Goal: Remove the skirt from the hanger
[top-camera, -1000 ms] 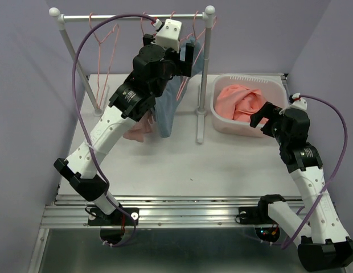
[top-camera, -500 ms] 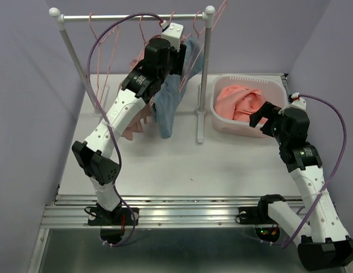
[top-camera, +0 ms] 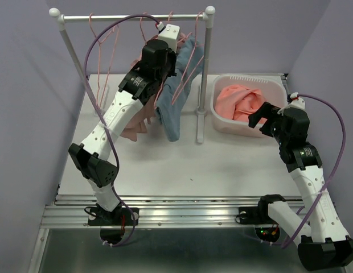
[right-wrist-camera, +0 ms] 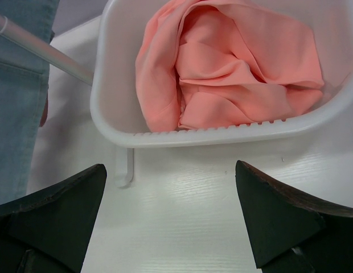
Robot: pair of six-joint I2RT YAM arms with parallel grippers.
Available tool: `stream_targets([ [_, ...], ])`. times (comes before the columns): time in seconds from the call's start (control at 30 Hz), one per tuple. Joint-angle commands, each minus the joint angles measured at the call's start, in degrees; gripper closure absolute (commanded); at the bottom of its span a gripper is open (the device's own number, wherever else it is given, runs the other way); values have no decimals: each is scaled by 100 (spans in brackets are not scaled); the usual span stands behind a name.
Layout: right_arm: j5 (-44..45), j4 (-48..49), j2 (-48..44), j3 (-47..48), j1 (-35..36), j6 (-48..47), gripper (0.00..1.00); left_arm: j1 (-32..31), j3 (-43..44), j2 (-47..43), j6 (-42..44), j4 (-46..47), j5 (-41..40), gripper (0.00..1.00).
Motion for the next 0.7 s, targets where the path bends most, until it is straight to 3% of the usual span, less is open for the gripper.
stream_targets([
  [0.0, -278, 349, -73, -71, -31, -122, 0, -8, 4, -953, -62, 745, -17, 100],
  [0.37, -929, 463, -178, -115, -31, -210, 0, -351, -601, -1973, -273, 824, -438, 100],
  [0.6, -1579, 551, -380, -194, -31, -429, 0, -570, -2119, -2816, -852, 885, -1166, 100],
  [0.67, -2228, 551, -450, -220, -31, -771, 0, -772, -2543, -3203, -1247, 912, -1413, 100],
])
